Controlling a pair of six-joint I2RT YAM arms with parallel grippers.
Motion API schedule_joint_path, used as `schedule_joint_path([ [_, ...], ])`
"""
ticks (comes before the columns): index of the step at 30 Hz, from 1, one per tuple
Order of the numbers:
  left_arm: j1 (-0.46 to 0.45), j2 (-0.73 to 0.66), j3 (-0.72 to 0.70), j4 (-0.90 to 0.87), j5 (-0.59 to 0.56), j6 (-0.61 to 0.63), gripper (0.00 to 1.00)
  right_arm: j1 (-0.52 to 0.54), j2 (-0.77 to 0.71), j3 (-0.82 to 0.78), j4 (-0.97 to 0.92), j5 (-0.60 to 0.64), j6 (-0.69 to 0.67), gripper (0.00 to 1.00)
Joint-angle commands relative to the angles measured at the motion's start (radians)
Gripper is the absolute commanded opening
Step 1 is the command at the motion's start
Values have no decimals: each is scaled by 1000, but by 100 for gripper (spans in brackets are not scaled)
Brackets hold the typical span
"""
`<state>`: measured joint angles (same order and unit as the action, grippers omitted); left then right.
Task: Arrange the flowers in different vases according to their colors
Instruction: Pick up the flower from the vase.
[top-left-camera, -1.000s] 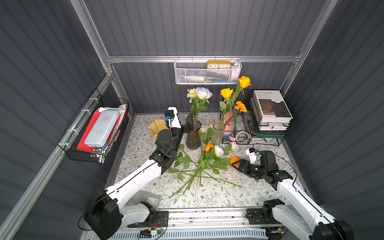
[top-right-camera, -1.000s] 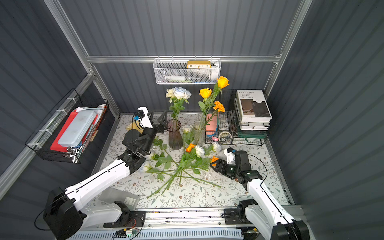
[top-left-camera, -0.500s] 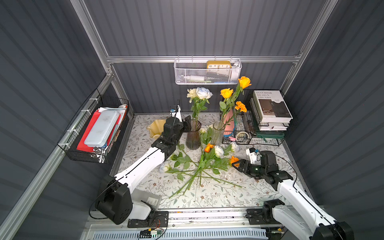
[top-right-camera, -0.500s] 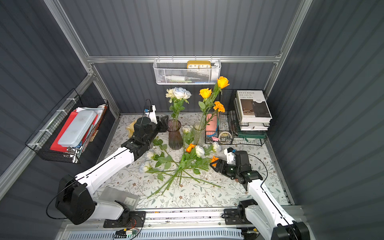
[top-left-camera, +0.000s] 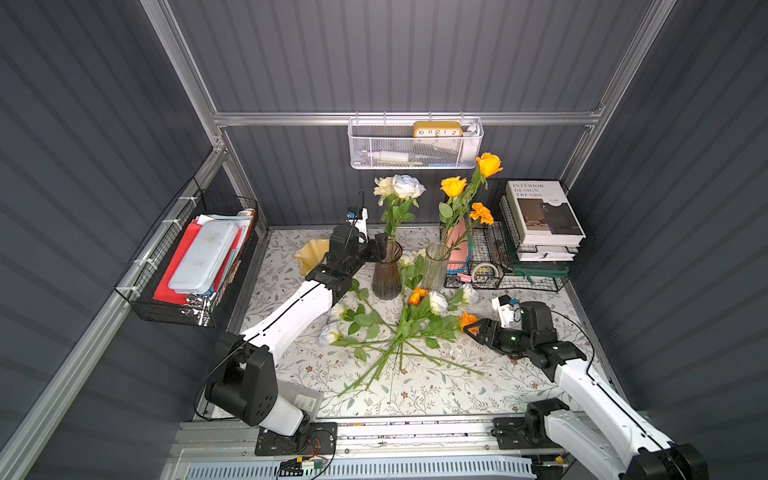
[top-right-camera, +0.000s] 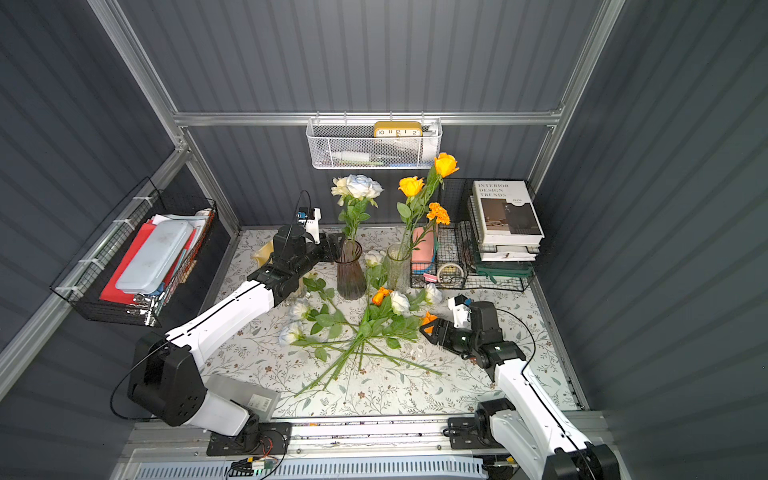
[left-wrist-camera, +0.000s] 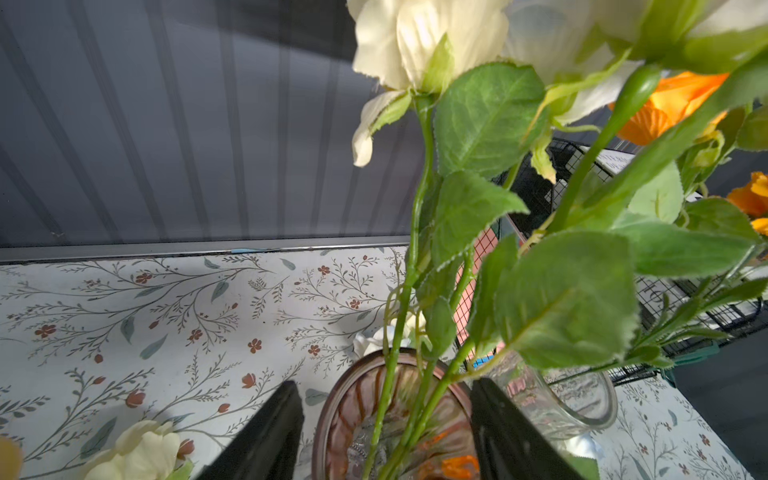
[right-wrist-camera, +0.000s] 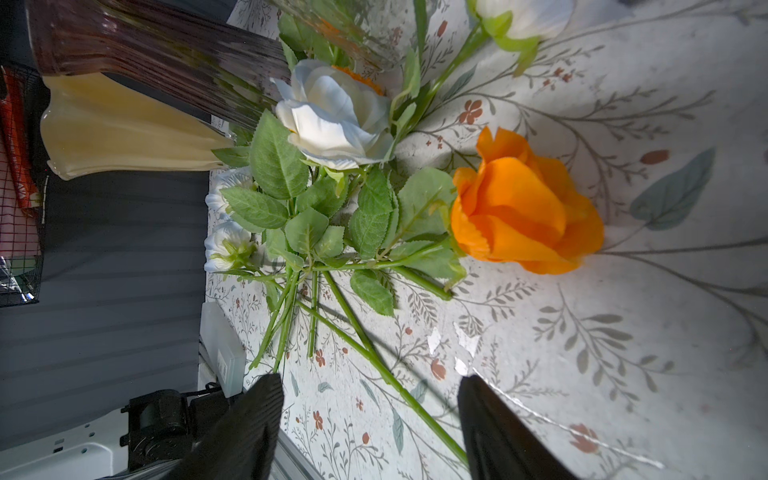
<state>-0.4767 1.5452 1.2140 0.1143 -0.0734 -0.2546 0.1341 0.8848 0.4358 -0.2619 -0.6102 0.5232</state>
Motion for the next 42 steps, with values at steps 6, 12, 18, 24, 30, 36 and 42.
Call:
schedule_joint_path([
  [6, 13, 50, 48, -57, 26, 28, 65, -1, -1, 13, -8, -10, -15, 71],
  [12, 16, 80, 59, -55, 27, 35, 63, -1, 2, 13, -6, -11, -17, 71],
  [18, 19, 113, 73, -43, 35, 43, 63, -1, 1, 11, -6, -8, -18, 72],
  [24, 28, 159, 101, -50, 32, 51, 61, -1, 2, 11, -8, -10, -19, 71],
  [30, 27, 190, 132, -49, 37, 62, 58, -1, 9, 13, -7, -10, -22, 72],
  [36, 27, 193, 151, -38, 46, 84, 57, -1, 13, 13, -6, -13, -24, 72],
  [42, 28, 229, 190, -59, 54, 103, 50, -1, 19, 14, -4, -10, -27, 71],
])
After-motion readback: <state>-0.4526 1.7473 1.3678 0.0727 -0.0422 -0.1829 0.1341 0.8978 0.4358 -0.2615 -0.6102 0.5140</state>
